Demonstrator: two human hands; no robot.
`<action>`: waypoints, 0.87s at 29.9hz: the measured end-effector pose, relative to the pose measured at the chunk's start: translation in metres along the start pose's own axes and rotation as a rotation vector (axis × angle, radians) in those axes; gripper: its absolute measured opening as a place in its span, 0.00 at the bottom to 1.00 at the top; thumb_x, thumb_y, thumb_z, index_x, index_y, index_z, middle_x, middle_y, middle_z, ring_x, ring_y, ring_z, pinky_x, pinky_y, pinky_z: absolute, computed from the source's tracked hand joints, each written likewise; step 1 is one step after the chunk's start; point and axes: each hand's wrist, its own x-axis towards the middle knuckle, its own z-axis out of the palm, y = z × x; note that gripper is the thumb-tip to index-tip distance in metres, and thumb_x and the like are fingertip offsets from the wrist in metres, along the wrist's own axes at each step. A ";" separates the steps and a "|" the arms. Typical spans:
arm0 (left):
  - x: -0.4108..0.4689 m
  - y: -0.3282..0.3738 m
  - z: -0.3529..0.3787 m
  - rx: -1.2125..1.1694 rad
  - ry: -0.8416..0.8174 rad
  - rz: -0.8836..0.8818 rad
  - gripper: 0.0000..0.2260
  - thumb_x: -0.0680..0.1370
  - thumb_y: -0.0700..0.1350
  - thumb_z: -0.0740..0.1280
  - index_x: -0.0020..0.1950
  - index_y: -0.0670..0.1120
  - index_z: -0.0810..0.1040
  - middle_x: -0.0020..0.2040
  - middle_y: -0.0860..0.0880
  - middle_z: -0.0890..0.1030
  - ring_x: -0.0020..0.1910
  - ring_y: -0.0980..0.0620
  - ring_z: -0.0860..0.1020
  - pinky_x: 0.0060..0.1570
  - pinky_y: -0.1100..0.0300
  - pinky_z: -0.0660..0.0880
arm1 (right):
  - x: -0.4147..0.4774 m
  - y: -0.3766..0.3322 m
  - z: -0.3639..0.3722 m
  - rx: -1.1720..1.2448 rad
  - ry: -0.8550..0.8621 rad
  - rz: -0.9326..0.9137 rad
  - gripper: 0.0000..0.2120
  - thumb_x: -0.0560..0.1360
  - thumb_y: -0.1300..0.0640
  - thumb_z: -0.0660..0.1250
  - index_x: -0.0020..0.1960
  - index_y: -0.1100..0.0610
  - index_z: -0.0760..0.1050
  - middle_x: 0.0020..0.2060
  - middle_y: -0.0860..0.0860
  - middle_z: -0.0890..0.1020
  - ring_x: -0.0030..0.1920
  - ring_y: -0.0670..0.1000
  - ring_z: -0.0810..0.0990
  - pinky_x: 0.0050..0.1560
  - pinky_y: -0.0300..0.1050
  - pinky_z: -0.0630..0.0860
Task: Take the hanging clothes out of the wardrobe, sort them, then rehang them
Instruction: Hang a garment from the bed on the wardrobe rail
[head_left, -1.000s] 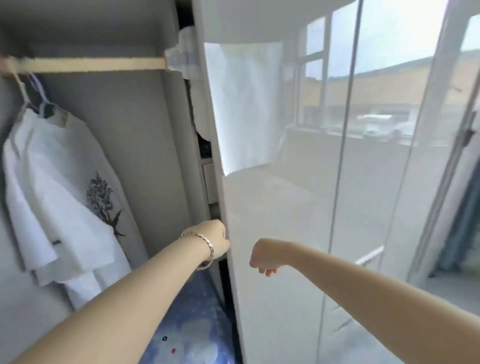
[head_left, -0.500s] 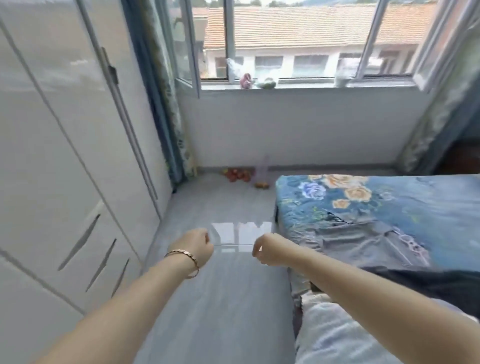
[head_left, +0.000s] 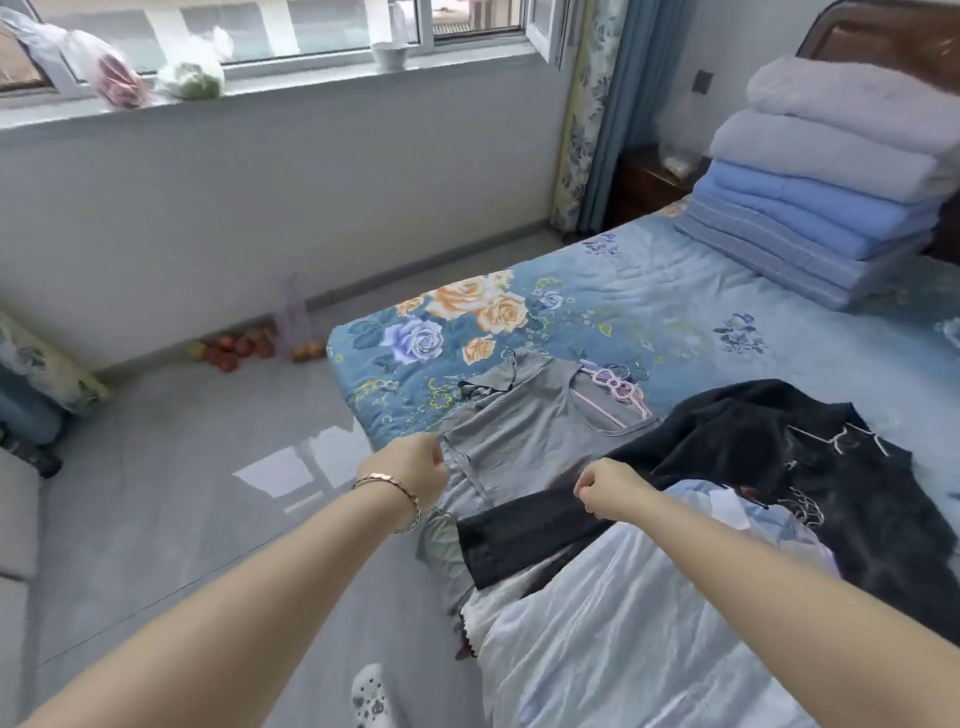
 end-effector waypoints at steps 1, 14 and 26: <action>0.024 0.003 0.000 0.024 -0.024 0.030 0.05 0.77 0.43 0.57 0.44 0.51 0.71 0.45 0.49 0.76 0.52 0.46 0.77 0.48 0.58 0.72 | 0.016 0.005 -0.002 0.036 0.023 0.055 0.15 0.74 0.62 0.56 0.53 0.67 0.78 0.52 0.62 0.82 0.41 0.54 0.76 0.46 0.44 0.74; 0.286 0.052 0.030 0.160 -0.231 0.274 0.06 0.77 0.43 0.57 0.43 0.50 0.72 0.44 0.50 0.75 0.43 0.47 0.74 0.41 0.60 0.69 | 0.185 0.058 -0.019 0.217 0.219 0.487 0.14 0.76 0.63 0.58 0.57 0.57 0.78 0.59 0.53 0.78 0.59 0.56 0.76 0.56 0.42 0.72; 0.467 0.127 0.184 0.178 -0.269 0.370 0.08 0.79 0.44 0.56 0.49 0.51 0.73 0.56 0.51 0.78 0.56 0.48 0.76 0.46 0.60 0.69 | 0.416 0.177 -0.025 0.223 0.274 0.562 0.18 0.78 0.60 0.59 0.66 0.66 0.67 0.67 0.60 0.66 0.66 0.59 0.68 0.65 0.45 0.64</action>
